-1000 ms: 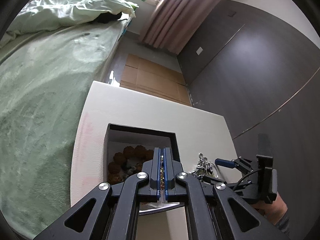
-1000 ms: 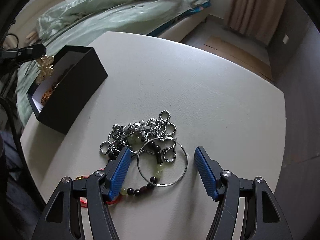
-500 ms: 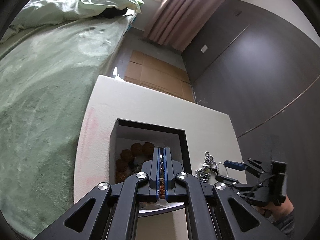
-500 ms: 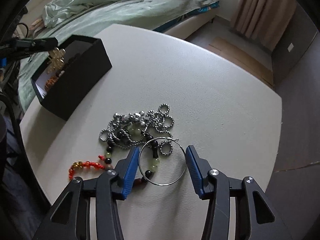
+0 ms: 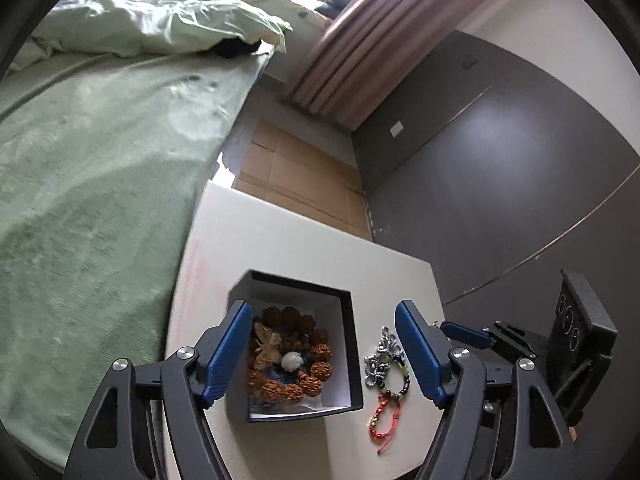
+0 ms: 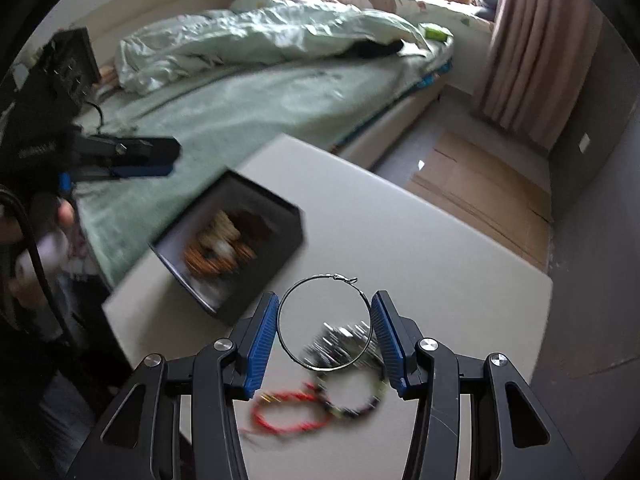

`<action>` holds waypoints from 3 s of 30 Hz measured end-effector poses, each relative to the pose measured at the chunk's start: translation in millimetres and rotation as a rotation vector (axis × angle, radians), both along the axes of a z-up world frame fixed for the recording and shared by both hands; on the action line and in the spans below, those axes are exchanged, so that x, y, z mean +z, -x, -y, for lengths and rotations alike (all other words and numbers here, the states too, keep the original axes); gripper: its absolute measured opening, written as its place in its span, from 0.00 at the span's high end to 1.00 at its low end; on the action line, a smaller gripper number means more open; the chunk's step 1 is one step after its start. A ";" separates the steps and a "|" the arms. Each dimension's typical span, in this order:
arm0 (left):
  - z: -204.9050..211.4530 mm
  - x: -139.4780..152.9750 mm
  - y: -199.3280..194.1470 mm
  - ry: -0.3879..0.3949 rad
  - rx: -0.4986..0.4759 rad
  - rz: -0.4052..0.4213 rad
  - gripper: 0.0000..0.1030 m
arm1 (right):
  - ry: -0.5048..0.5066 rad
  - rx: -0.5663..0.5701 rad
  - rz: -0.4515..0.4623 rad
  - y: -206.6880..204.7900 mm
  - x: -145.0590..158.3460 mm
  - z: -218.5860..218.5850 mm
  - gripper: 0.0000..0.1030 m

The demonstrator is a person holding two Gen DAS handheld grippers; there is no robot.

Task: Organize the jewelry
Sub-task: 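Lower the silver hoop into the black box and open the right gripper, then reach the left gripper to the silver chains and grasp a chain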

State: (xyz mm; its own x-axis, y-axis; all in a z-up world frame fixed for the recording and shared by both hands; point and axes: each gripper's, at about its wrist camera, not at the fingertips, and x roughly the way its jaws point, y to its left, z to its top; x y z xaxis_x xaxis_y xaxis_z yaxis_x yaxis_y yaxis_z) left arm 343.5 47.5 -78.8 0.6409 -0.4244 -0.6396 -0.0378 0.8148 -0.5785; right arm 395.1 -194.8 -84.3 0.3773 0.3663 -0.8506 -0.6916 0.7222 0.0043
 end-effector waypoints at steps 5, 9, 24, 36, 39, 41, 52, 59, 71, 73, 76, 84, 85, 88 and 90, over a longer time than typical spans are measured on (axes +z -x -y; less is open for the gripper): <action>-17.0 5.5 7.3 -0.008 0.034 0.004 0.27 | -0.046 0.031 -0.001 3.4 8.3 -36.4 0.53; -31.0 7.2 10.2 -0.002 0.066 0.004 0.27 | -0.077 0.042 -0.016 3.6 7.9 -58.8 0.53; -22.6 5.5 9.7 -0.012 0.043 0.004 0.27 | -0.268 -0.203 -0.054 1.8 0.0 -26.3 0.30; 40.5 8.4 9.6 -0.117 -0.124 0.047 0.27 | -0.411 -0.406 -0.051 33.9 2.0 56.5 0.23; 59.2 9.1 9.4 -0.154 -0.177 0.063 0.27 | -0.411 -0.460 -0.047 40.1 -1.6 71.1 0.23; 71.3 9.3 8.5 -0.182 -0.215 0.071 0.27 | -0.401 -0.503 -0.049 43.8 -5.3 80.3 0.23; 145.2 -9.4 -12.1 -0.282 -0.429 -0.007 0.44 | -0.495 -0.677 -0.117 49.2 -51.6 117.3 0.24; 170.2 -25.8 -31.3 -0.348 -0.477 -0.076 0.55 | -0.544 -0.730 -0.125 52.6 -70.6 134.6 0.28; 205.0 -65.1 -64.3 -0.498 -0.538 -0.196 0.73 | -0.631 -0.771 -0.172 53.4 -85.4 155.8 0.33; 205.2 -70.8 -65.8 -0.509 -0.541 -0.213 0.75 | -0.640 -0.772 -0.175 53.8 -86.6 157.8 0.33; 205.8 -78.7 -67.8 -0.515 -0.550 -0.232 0.75 | -0.656 -0.767 -0.189 52.8 -89.2 160.0 0.33; 216.8 -90.1 -80.1 -0.535 -0.544 -0.263 0.77 | -0.677 -0.757 -0.211 51.6 -92.9 160.7 0.33; 218.9 -89.9 -81.2 -0.543 -0.542 -0.263 0.77 | -0.679 -0.756 -0.212 51.7 -93.2 160.8 0.33; 224.6 -90.1 -78.5 -0.584 -0.549 -0.249 0.77 | -0.682 -0.758 -0.218 50.6 -94.1 161.8 0.33; 226.2 -90.6 -74.3 -0.607 -0.553 -0.229 0.78 | -0.682 -0.757 -0.223 49.1 -95.2 160.9 0.33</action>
State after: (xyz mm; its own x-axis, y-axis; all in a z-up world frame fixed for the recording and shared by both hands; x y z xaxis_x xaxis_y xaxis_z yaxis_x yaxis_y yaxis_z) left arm 417.8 -178.7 -169.4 0.2690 -0.1802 -0.9461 0.3944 0.9168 -0.0625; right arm 346.0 -355.7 -179.6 0.5687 0.5281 -0.6307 0.0080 0.7631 0.6462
